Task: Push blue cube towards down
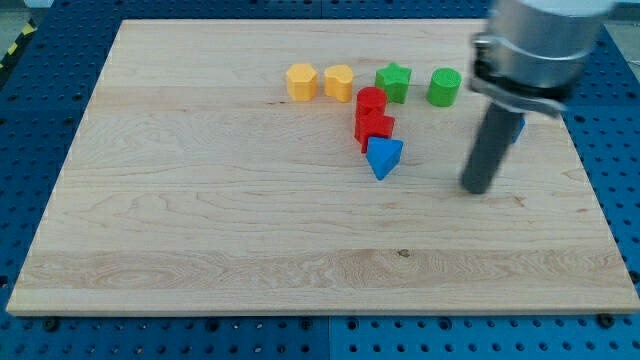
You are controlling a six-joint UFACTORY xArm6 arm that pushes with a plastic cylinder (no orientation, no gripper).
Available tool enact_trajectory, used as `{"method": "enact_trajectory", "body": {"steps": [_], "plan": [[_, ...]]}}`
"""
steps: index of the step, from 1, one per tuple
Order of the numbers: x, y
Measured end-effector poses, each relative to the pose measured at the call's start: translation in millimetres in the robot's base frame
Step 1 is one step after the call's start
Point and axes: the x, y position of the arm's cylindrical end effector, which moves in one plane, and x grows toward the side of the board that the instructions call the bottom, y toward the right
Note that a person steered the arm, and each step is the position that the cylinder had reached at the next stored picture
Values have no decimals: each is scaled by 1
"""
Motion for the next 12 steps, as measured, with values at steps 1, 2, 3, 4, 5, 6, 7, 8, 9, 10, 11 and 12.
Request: {"method": "enact_trajectory", "body": {"steps": [1,2,3,4,5,6,7,8,9,10,11,12], "plan": [[-19,63],[-42,96],[-44,97],[-45,96],[-63,97],[-94,94],[-122,90],[-131,74],[-131,54],[-128,40],[-97,31],[-67,26]]}}
